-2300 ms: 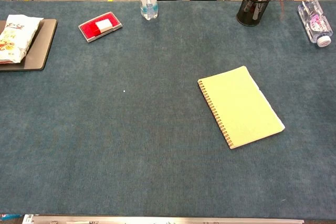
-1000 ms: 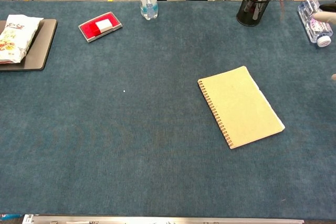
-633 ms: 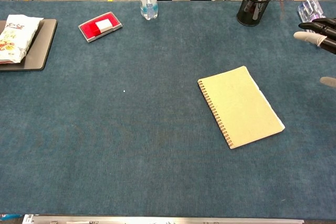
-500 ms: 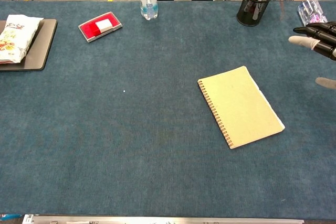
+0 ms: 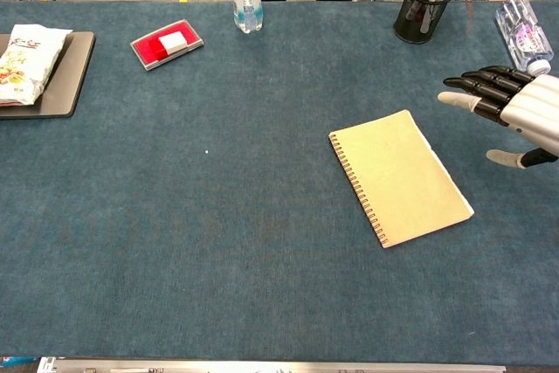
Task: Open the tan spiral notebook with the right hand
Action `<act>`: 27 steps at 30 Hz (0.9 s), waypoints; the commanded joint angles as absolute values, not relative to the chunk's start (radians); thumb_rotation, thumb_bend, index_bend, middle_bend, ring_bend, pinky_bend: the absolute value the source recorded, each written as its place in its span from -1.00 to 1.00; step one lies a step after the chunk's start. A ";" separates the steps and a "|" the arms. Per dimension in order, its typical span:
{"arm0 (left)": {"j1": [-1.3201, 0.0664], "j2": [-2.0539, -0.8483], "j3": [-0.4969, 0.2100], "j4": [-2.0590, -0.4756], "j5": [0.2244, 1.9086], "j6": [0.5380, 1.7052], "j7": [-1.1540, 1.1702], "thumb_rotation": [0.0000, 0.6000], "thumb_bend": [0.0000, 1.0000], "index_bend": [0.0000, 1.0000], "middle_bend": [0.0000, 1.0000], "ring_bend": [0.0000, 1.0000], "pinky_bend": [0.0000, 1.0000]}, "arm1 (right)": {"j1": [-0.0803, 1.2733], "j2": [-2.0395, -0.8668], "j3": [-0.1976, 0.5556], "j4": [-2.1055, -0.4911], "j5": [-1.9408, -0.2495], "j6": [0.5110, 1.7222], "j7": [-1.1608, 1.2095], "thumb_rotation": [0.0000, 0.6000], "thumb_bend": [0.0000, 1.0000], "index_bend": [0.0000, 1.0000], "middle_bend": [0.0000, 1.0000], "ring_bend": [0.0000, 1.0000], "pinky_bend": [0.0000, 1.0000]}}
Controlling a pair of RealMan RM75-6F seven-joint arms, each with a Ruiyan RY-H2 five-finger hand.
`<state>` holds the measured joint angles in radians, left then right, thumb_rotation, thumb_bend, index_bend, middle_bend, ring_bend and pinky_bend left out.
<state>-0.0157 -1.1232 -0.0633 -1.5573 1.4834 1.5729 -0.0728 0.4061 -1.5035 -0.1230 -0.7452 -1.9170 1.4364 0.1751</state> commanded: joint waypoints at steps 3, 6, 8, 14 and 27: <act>-0.012 -1.120 -0.065 -1.558 1.481 1.577 -0.079 1.00 -0.50 -0.01 -0.53 -0.81 -0.50 | 0.414 -1.530 -0.145 -0.708 -1.921 1.432 0.190 1.00 -0.56 -0.94 -0.99 -1.00 -0.81; -0.013 -1.120 -0.065 -1.558 1.480 1.575 -0.078 1.00 -0.50 -0.01 -0.53 -0.81 -0.50 | 0.415 -1.541 -0.155 -0.689 -1.919 1.432 0.197 1.00 -0.56 -0.94 -0.99 -1.00 -0.81; -0.013 -1.120 -0.064 -1.558 1.481 1.574 -0.075 1.00 -0.50 -0.01 -0.53 -0.81 -0.50 | 0.416 -1.548 -0.160 -0.678 -1.917 1.431 0.202 1.00 -0.56 -0.94 -0.99 -1.00 -0.81; -0.013 -1.120 -0.065 -1.560 1.478 1.572 -0.075 1.00 -0.50 -0.01 -0.53 -0.81 -0.50 | 0.416 -1.569 -0.177 -0.648 -1.912 1.422 0.213 1.00 -0.56 -0.94 -0.99 -1.00 -0.81; -0.014 -1.119 -0.065 -1.561 1.478 1.570 -0.074 1.00 -0.50 -0.01 -0.53 -0.81 -0.50 | 0.416 -1.632 -0.218 -0.551 -1.921 1.440 0.279 1.00 -0.56 -0.94 -0.99 -1.00 -0.81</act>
<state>-0.0135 -1.1186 -0.0650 -1.5607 1.4779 1.5697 -0.0740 0.4153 -1.6222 -0.2112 -0.5652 -1.9166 1.4335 0.2689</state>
